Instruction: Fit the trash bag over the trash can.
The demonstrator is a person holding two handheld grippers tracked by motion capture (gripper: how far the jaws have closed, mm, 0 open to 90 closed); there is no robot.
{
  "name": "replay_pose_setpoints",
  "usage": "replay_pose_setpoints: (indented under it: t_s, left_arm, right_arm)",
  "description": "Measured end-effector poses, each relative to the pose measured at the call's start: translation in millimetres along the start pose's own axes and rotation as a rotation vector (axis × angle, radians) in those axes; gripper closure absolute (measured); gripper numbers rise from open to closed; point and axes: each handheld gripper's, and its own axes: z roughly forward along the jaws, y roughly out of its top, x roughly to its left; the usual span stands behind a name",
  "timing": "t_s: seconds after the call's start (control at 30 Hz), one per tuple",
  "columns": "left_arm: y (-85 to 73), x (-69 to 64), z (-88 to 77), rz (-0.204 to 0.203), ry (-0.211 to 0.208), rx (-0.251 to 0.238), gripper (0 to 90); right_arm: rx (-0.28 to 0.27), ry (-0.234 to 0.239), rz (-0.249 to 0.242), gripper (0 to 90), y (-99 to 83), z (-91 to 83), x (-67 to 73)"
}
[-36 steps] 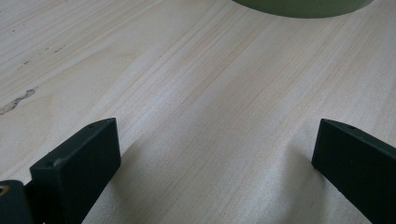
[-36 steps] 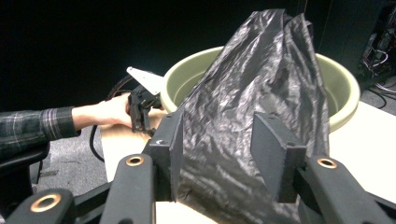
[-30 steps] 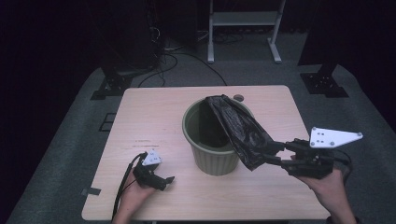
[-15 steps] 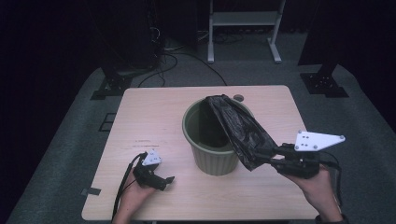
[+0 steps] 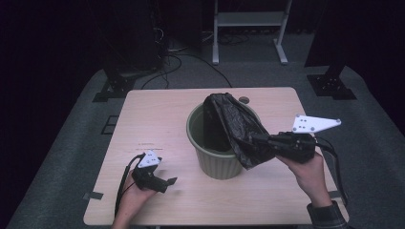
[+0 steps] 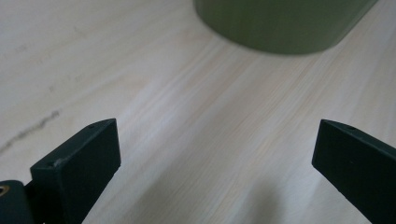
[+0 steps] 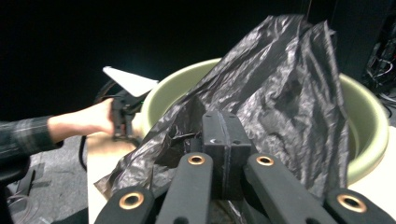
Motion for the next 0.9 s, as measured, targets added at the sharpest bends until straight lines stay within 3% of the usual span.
replay_pose_setpoints:
  t_s: [0.2, 0.5, 0.73, 0.9]
  left_arm:
    - [21.2, -9.1, -19.3, 0.000, -0.050, -0.096, 0.0]
    - [67.8, -32.3, -45.2, 0.069, -0.119, -0.194, 2.9]
    - [105.4, -48.7, -52.8, 0.140, -0.159, -0.241, 7.5]
    - [131.9, -65.6, -47.5, 0.173, -0.207, -0.270, 11.2]
  right_arm:
    - [-0.023, -0.021, 0.005, 90.0, 17.3, 13.1, -12.9]
    - [-0.034, -0.040, 0.025, 90.0, 33.4, 34.1, -29.0]
    - [-0.043, -0.062, 0.050, 90.0, 39.7, 46.2, -41.0]
    - [-0.055, -0.055, 0.065, 90.0, 41.8, 47.3, -42.9]
